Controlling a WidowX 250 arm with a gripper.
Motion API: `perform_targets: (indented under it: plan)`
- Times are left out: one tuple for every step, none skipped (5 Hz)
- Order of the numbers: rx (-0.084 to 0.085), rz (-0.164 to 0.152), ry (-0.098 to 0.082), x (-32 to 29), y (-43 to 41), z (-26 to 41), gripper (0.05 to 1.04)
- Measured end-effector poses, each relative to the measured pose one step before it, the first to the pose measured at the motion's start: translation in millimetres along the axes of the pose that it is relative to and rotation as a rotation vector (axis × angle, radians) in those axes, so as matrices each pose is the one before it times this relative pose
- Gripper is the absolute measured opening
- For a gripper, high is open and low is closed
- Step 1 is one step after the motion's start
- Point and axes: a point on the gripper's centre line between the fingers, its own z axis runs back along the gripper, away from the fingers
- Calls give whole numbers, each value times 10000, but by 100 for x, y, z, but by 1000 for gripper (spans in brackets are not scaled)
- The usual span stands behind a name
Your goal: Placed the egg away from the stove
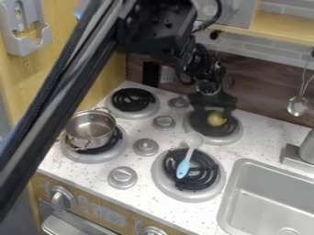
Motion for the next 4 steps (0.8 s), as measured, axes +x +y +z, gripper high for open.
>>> perform_targets:
  plan:
    - [83, -214, 361, -840, 210, -366, 699]
    - [-7, -157, 31, -9, -21, 58, 630]
    - [-71, -21, 51, -81, -112, 1, 629]
    - [-36, 187, -81, 140, 234, -2, 629]
